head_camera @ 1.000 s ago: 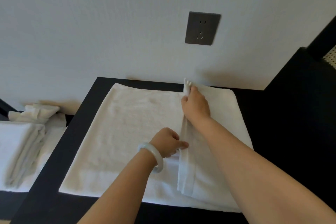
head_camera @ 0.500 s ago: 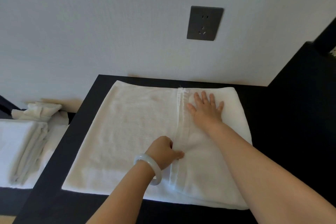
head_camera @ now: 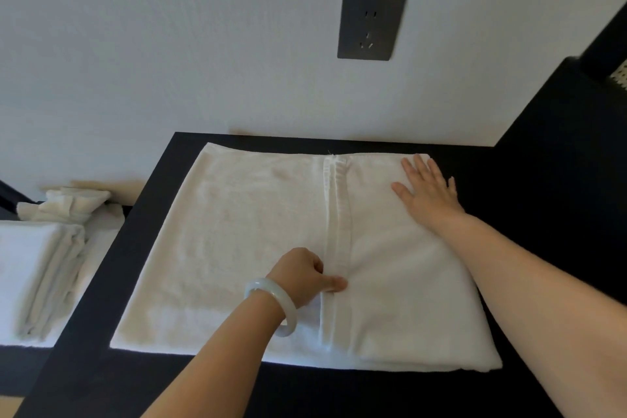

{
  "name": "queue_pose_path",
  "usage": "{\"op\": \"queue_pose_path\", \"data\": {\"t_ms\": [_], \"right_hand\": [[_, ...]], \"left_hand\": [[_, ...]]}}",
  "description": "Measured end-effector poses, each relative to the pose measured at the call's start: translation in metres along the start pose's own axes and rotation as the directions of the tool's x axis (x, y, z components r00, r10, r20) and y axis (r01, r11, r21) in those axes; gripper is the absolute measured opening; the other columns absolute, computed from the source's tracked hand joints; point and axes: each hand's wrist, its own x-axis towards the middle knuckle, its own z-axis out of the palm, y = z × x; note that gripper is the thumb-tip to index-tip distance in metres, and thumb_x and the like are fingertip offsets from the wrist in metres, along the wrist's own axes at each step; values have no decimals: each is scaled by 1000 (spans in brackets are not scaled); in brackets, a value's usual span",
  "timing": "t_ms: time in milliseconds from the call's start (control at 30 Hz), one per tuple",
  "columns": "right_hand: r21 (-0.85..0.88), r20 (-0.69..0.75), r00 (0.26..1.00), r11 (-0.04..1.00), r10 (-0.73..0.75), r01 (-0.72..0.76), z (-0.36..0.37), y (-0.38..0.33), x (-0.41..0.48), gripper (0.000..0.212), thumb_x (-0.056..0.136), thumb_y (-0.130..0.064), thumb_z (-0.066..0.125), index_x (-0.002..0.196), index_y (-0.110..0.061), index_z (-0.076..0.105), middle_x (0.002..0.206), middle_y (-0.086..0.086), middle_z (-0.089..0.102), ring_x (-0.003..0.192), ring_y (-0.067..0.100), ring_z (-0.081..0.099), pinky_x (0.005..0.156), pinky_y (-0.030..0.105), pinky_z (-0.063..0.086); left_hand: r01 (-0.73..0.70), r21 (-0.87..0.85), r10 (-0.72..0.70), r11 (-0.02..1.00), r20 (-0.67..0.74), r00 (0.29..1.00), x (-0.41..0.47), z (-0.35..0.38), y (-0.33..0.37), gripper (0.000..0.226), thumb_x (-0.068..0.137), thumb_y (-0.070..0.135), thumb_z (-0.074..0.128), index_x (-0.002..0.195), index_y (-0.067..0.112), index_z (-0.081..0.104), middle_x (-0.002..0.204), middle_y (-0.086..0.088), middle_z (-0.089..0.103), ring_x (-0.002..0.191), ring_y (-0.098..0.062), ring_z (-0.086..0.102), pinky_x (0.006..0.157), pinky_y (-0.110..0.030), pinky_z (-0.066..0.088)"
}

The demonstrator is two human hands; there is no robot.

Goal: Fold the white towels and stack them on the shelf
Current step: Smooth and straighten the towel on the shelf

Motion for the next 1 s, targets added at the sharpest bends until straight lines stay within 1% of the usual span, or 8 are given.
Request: {"op": "queue_pose_path", "data": {"t_ms": [100, 200, 400, 533, 633, 800, 900, 1000], "right_hand": [[111, 101, 995, 994, 8, -19, -24, -8, -5, 66, 103, -57, 28, 159, -30, 6, 166, -7, -11, 152, 17, -14, 120, 58, -2], [137, -32, 999, 990, 19, -15, -37, -10, -34, 65, 104, -51, 29, 159, -22, 9, 168, 1, -2, 153, 20, -7, 121, 55, 1], [20, -104, 995, 1000, -5, 7, 36, 1, -157, 75, 94, -63, 3, 158, -25, -5, 166, -8, -13, 149, 6, -19, 120, 38, -14], [34, -88, 996, 999, 16, -13, 29, 0, -156, 74, 95, -64, 5, 156, -27, -12, 163, -8, -20, 145, 5, -24, 119, 41, -18], [-6, -204, 978, 1000, 29, -31, 39, -2, -173, 73, 86, -71, -13, 149, -34, -20, 159, -11, -20, 143, 5, -26, 117, 41, -21], [-13, -186, 979, 996, 85, -89, 59, -5, -191, 66, 89, -65, -12, 146, -35, -26, 158, -9, -27, 145, 11, -26, 121, 48, -5], [-10, -202, 976, 997, 76, -80, 58, -6, -191, 65, 92, -63, -5, 147, -36, -24, 159, -9, -27, 146, 11, -26, 121, 47, -5], [-19, -189, 980, 997, 71, -76, 57, -7, -193, 65, 92, -62, -5, 148, -34, -24, 158, -8, -28, 147, 13, -26, 121, 47, -6]], "left_hand": [[11, 16, -10, 1000, -11, 1000, 0, 0, 1, 40, 74, 43, 81, 65, 12, 57, 56, -2, 55, 49, -15, 51, 55, -26, 49], [9, -25, -10, 1000, -38, 999, 0, 3, -2, 40, 74, 44, 80, 69, 10, 60, 58, -4, 56, 50, -18, 50, 57, -29, 49], [-14, 6, 14, 1000, -63, 998, -8, 6, 2, 38, 79, 44, 76, 70, 12, 59, 65, -3, 54, 58, -17, 50, 63, -30, 49], [-21, 81, 24, 996, -31, 999, -21, 3, 9, 43, 81, 50, 72, 74, 11, 57, 67, -5, 53, 60, -18, 49, 62, -29, 46], [28, 73, -32, 997, 54, 998, -38, 7, 1, 49, 75, 58, 74, 72, 13, 57, 57, 4, 54, 51, -12, 50, 54, -24, 44], [18, 63, -21, 998, 47, 999, -53, 17, -12, 34, 77, 39, 79, 97, 19, 60, 88, 4, 69, 84, -11, 62, 81, -28, 51], [-12, 113, 11, 994, 6, 1000, -60, 23, -10, 28, 82, 28, 76, 96, 17, 54, 72, 1, 72, 73, -6, 65, 64, -17, 45], [-33, 293, 60, 956, -81, 995, -71, 28, -3, 35, 84, 29, 72, 97, 17, 42, 85, 5, 61, 73, -7, 59, 55, -13, 39]]}}
